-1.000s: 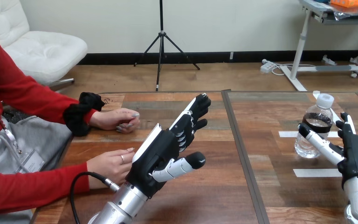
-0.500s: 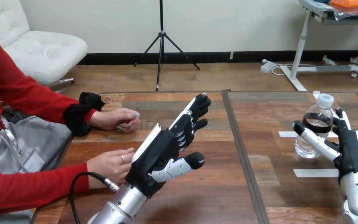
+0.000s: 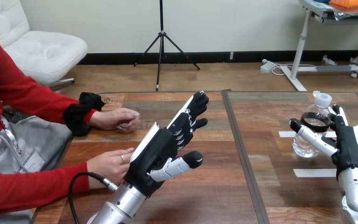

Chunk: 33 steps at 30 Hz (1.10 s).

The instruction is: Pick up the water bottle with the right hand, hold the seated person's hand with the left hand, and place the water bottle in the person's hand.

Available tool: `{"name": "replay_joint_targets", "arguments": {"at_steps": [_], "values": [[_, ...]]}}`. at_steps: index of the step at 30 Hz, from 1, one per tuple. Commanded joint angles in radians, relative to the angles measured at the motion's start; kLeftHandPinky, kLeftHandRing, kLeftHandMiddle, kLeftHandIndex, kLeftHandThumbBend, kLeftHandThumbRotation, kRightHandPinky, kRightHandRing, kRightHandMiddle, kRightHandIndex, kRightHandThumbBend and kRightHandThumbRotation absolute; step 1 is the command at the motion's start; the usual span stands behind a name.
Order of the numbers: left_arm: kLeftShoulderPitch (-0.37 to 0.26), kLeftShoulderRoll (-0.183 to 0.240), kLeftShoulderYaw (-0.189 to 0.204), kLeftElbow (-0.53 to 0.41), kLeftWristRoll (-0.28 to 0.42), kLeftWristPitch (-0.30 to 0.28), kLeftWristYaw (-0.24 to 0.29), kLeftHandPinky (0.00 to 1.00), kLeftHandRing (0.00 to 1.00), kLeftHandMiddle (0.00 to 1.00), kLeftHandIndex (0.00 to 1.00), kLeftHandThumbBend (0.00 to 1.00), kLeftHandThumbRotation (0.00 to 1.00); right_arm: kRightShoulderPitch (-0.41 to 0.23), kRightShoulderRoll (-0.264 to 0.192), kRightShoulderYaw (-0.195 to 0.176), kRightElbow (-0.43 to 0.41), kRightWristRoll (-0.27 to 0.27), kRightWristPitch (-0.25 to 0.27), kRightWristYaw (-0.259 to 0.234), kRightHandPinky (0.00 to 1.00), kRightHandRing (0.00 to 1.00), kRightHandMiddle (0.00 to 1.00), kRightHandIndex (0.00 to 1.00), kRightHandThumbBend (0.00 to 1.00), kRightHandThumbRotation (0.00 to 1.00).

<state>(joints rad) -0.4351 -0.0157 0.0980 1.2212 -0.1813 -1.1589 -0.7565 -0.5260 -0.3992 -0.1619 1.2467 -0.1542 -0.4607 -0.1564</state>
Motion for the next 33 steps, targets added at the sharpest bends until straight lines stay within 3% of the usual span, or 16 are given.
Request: {"name": "replay_joint_targets", "arguments": {"at_steps": [1,14,33], "values": [[-0.036,0.003,0.014,-0.04,-0.012,-0.023,0.004,0.93,0.99,1.0,1.0,1.0,0.72,-0.106,-0.005,0.002,0.004,0.016,-0.004,0.014,0.83,0.97,0.97,1.0,1.0,0.51],[-0.035,0.004,0.014,-0.045,-0.025,-0.031,-0.008,0.92,0.99,1.0,1.0,1.0,0.73,-0.129,-0.004,0.005,0.019,0.014,0.016,0.032,0.85,0.99,0.98,1.0,1.0,0.49],[-0.025,0.001,0.019,-0.076,-0.085,-0.034,-0.079,0.91,0.98,1.0,1.0,1.0,0.71,-0.145,0.01,0.01,0.038,0.012,0.045,0.04,0.81,0.95,0.96,0.99,1.0,0.42]]}}
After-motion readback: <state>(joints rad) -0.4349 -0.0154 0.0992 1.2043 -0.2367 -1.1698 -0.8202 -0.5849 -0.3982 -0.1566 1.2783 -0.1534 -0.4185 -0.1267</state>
